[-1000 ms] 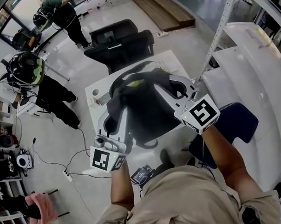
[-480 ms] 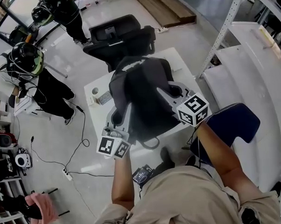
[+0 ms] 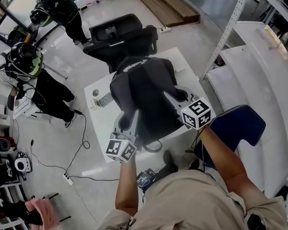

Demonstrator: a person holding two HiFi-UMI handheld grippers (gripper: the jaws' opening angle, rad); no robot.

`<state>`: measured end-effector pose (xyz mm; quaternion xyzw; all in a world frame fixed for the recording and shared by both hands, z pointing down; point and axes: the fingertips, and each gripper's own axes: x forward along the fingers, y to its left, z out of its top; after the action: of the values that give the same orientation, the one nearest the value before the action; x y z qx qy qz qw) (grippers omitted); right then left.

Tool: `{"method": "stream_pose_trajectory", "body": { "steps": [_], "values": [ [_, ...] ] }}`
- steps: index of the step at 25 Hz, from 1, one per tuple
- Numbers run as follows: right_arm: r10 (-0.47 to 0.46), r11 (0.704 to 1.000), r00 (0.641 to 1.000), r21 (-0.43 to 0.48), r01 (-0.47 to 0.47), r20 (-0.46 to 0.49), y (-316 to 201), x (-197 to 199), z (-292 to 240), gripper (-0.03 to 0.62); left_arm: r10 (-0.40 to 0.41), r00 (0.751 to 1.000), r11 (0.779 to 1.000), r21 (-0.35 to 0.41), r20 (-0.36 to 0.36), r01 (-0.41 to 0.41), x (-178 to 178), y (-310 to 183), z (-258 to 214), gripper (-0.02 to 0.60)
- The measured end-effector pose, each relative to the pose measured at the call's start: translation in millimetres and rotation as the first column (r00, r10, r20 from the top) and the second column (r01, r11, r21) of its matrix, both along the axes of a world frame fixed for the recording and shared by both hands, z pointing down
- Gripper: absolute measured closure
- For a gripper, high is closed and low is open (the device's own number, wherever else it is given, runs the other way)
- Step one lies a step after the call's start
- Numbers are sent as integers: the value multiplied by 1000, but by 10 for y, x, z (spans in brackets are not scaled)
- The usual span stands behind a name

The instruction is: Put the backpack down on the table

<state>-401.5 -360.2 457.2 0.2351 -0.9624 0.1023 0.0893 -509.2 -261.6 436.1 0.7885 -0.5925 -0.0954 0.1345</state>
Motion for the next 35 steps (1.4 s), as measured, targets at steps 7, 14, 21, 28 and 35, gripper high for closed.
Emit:
{"method": "stream_pose_trajectory", "body": {
  "steps": [7,14,21,28,35],
  "values": [
    [42,997,997,74,-37,-70,-18,86,69,486,-29,999,999,-43,28,30,-20,24,128,422],
    [81,994,987,87,-69,-139,47,223,172,430,-69,995,995,-61,76,74,-109,87,128,363],
    [86,994,981,86,-72,-175,214,304,166,421,-85,988,994,-63,127,94,-126,277,147,339],
    [123,990,974,96,-106,-191,417,506,93,421,-87,982,994,-52,170,97,-112,529,114,337],
    [97,992,981,101,-81,-167,973,901,-63,421,-82,973,995,-42,216,93,242,1054,55,338]
  ]
}}
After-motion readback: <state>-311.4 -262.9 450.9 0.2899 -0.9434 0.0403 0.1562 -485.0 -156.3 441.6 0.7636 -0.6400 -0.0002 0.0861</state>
